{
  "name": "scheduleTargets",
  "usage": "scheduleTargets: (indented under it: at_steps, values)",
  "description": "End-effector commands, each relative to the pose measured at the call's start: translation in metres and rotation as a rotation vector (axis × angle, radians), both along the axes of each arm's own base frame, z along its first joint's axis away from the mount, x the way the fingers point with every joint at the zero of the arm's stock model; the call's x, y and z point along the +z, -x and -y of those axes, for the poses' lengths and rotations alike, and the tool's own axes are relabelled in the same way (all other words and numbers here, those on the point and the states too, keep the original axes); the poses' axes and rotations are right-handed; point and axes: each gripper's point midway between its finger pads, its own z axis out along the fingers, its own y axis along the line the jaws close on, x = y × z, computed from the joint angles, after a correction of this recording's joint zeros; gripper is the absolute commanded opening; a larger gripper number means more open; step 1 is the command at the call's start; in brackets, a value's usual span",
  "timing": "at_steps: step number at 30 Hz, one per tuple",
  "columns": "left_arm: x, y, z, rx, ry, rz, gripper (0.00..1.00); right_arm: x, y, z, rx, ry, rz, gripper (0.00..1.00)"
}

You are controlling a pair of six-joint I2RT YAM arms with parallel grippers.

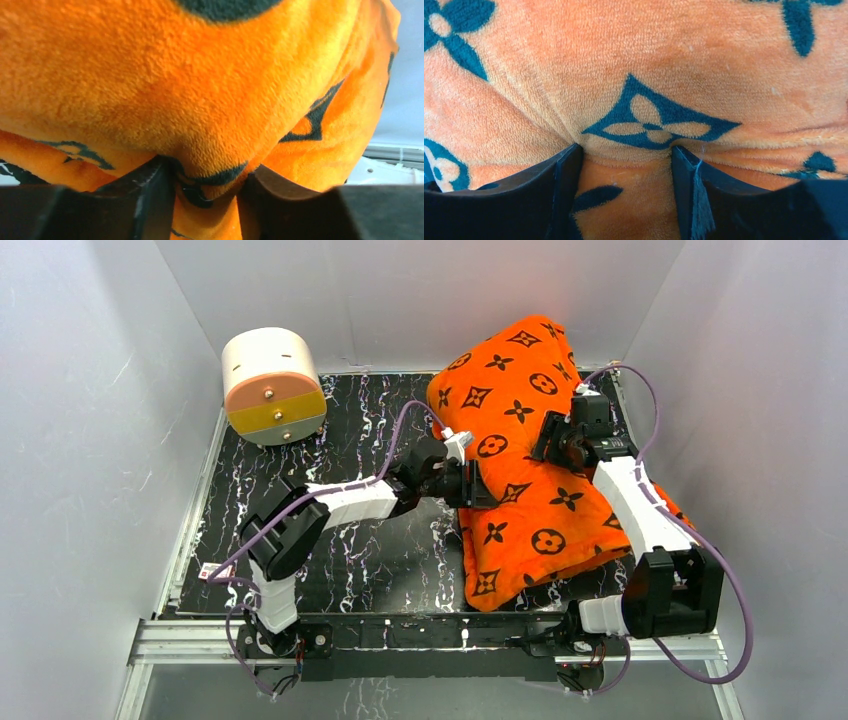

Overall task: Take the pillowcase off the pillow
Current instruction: Turn over the pillow at the center of the board.

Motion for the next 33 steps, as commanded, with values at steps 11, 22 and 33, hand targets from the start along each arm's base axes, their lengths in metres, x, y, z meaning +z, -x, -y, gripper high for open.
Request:
scheduleTargets:
  at_steps: [11,22,33]
  values:
    - [-0.085,0.019,-0.158,0.369,-0.507,0.041,0.0,0.102,0.022,0.039,-0.112,0.223,0.102,0.98]
    - [-0.097,0.038,-0.192,0.357,-0.504,-0.043,0.0,0.024,0.046,-0.055,0.225,-0.373,-0.138,0.94]
    - [-0.048,0.014,-0.176,0.369,-0.457,0.037,0.42,0.146,-0.006,-0.064,0.268,-0.311,0.197,0.0]
